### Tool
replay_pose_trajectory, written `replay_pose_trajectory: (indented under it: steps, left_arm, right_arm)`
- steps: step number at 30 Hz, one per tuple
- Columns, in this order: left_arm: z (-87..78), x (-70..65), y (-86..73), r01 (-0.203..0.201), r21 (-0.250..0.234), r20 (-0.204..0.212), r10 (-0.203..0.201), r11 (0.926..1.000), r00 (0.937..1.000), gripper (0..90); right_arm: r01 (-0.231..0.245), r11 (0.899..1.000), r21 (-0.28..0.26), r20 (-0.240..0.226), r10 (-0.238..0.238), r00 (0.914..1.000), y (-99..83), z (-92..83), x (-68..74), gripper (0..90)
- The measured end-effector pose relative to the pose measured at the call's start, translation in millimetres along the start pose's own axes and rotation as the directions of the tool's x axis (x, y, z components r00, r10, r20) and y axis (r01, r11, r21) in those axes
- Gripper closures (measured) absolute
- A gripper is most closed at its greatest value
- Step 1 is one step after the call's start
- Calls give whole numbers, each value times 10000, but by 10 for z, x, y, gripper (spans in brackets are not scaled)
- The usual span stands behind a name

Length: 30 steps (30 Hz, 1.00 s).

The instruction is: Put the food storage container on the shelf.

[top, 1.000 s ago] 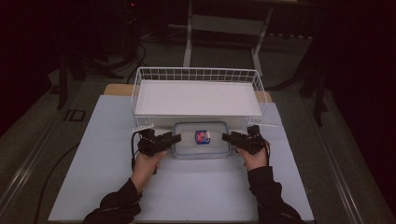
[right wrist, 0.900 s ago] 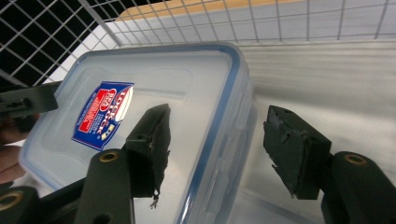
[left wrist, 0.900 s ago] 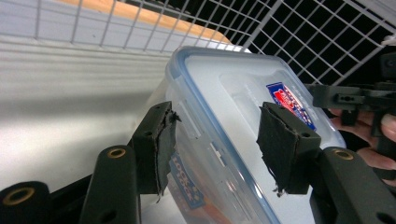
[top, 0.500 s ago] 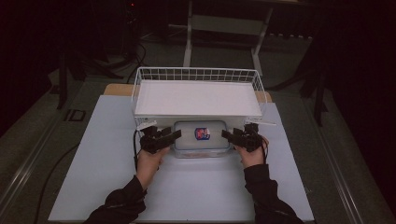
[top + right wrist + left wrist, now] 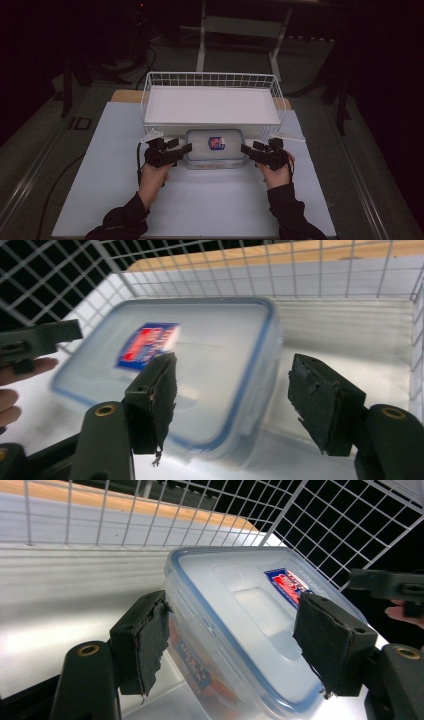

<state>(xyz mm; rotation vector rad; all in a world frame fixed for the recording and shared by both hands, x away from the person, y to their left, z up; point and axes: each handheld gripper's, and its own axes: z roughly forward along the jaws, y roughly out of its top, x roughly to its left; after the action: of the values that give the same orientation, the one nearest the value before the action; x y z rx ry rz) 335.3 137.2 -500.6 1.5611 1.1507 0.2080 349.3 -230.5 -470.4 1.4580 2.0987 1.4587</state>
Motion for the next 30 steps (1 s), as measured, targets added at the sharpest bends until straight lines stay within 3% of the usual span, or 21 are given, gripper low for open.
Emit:
replay_pose_trajectory:
  steps: [4, 9, 10, 13, 17, 21, 25, 30]
  left_arm:
    - [-109, -56, 12, -241, -41, 405, 242, 9997, 9989, 214]
    - [-147, -121, -28, -829, 413, 725, 798, 9957, 9942, 103]
    - [-181, -160, -60, -1093, 482, 784, 1053, 9928, 9913, 69]
    - [-236, -204, -103, -1191, 536, 856, 1143, 9914, 9898, 15]
    - [-317, -240, -165, -1284, 565, 1003, 1223, 9901, 9874, 15]
    - [-394, -262, -234, -1508, 498, 940, 1457, 9873, 9849, 13]
    - [-439, -260, -290, -1455, 462, 986, 1404, 9883, 9852, 7]
    - [-470, -256, -290, -1497, 324, 931, 1461, 9882, 9849, 7]
  right_arm:
    - [286, 9995, -153, -504, -293, 9983, -53, -143, 171, 383]
    - [444, 9989, -118, -926, -453, 9947, -137, -193, 314, 431]
    - [560, 9984, -31, -1071, -560, 9927, -194, -205, 377, 494]
    - [745, 9970, 208, -1253, -714, 9896, -255, -188, 429, 580]
    - [881, 9950, 479, -1485, -802, 9857, -329, -137, 485, 659]
    - [1159, 9893, 882, -1522, -1016, 9831, -388, -53, 540, 743]
    - [1397, 9798, 1434, -1424, -1193, 9826, -461, 80, 596, 866]
    - [1381, 9780, 1561, -1270, -1188, 9848, -495, 222, 625, 898]
